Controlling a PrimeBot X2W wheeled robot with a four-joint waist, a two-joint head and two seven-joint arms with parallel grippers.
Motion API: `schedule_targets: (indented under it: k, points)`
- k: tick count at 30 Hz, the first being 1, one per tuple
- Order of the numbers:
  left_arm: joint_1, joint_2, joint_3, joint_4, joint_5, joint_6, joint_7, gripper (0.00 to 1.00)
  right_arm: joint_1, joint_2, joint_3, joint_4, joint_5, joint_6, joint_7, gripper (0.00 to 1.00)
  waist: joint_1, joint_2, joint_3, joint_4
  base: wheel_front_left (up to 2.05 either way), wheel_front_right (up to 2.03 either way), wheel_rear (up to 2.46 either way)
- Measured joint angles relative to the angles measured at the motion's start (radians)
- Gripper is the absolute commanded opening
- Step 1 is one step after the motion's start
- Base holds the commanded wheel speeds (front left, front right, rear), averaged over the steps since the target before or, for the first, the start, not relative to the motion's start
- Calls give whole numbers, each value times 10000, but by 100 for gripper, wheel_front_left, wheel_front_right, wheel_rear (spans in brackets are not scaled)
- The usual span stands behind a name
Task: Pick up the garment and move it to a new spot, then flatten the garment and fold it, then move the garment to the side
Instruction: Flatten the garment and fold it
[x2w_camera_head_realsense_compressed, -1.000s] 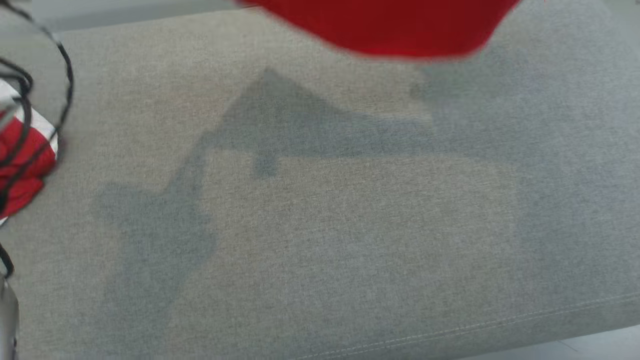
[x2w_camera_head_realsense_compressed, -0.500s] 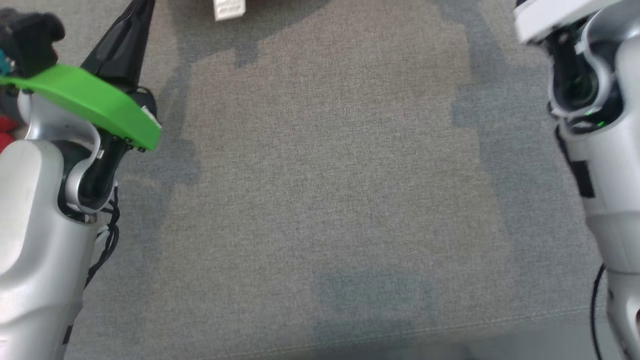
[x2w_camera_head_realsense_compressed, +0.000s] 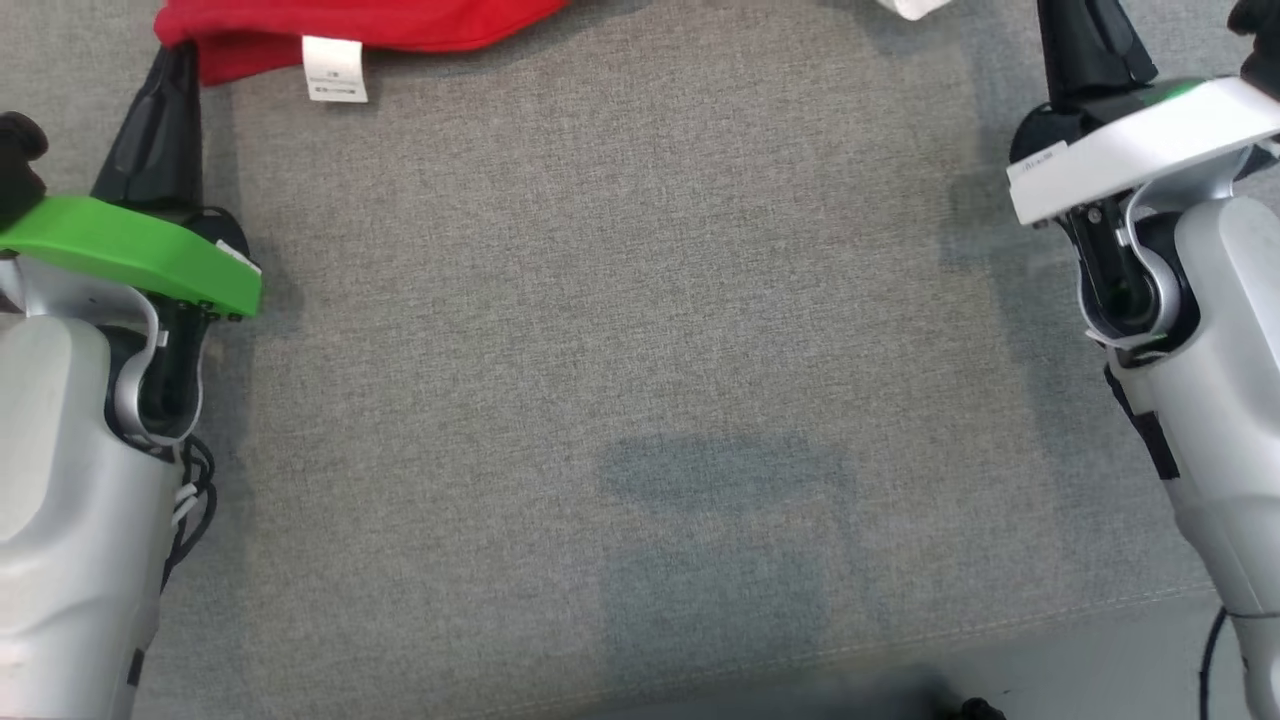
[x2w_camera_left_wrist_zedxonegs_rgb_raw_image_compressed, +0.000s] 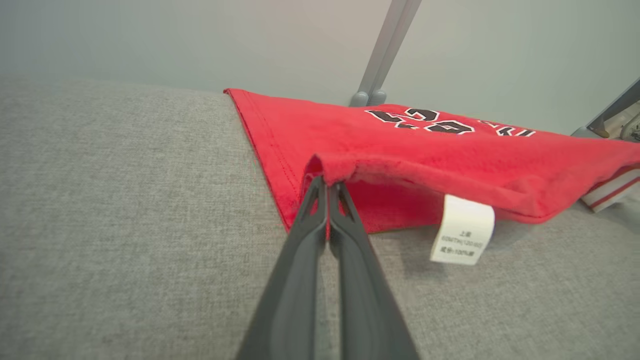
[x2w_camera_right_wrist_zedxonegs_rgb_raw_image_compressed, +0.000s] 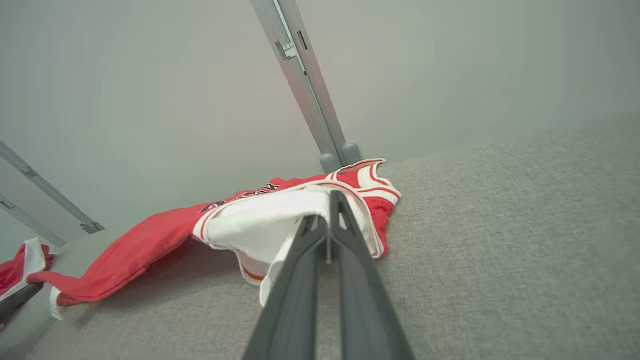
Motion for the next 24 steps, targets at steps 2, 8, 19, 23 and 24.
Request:
schedule_targets:
  k: [2, 8, 19, 23, 24]
  points:
    - [2, -119, -119, 240, -8, -82, -111, 0, 208, -360, 186, 151, -263, 186, -79, 0, 0, 0, -132, -12, 0, 0, 0]
    - [349, -142, -278, 685, -303, -171, -341, 0, 906, -1007, 863, 456, -989, 656, -161, 0, 0, 0, -700, 44, 0, 0, 0]
    - [1411, 194, -431, 715, -224, -259, -614, 0, 1824, -1783, 2000, 305, -2102, 894, -247, 0, -1, 0, -1992, 254, 0, 0, 0]
    - [2035, 203, -600, 612, -196, -295, -690, 0, 2116, -2326, 2339, 107, -2548, 905, -96, 0, -1, 0, -2499, 340, 0, 0, 0]
    - [2220, 215, -612, 598, -196, -305, -690, 0, 2181, -2452, 2426, 48, -2625, 915, -27, 0, -1, 0, -2623, 359, 0, 0, 0]
